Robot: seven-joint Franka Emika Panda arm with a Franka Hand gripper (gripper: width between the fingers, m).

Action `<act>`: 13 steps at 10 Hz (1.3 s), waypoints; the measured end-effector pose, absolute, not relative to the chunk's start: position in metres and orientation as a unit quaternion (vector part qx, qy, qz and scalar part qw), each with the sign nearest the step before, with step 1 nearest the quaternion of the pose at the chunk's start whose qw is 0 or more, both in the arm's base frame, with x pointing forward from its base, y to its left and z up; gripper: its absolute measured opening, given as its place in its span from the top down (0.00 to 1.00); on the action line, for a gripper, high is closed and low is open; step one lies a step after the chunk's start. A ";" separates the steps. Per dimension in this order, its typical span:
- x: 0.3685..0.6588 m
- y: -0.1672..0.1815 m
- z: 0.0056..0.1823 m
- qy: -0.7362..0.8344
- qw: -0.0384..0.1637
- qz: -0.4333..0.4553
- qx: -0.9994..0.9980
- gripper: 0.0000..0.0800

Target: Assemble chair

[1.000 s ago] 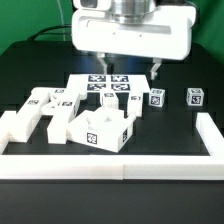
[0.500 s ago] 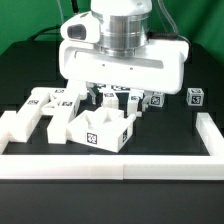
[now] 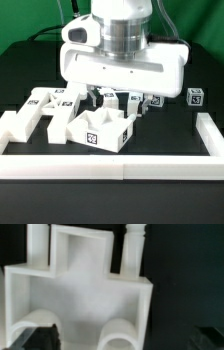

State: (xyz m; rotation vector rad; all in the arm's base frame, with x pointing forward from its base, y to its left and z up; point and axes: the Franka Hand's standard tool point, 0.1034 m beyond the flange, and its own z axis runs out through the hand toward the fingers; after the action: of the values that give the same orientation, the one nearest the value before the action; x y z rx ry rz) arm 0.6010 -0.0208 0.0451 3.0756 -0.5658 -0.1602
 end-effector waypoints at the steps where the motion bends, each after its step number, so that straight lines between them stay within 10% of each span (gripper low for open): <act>1: 0.610 -0.020 0.039 -0.181 0.004 -0.046 0.982 0.19; 10: 0.601 -0.009 0.012 -0.151 0.005 -0.049 0.987 0.25; 13: 0.601 -0.008 0.012 -0.154 0.002 -0.049 0.987 0.71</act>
Offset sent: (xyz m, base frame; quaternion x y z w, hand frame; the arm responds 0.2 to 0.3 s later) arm 0.0039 -0.0021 -0.0135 -0.0105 0.0149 -0.0035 0.9998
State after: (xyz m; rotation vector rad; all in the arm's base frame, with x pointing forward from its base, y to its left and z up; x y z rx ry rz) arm 0.6009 -0.0084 0.0121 3.0963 -0.4836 -0.1544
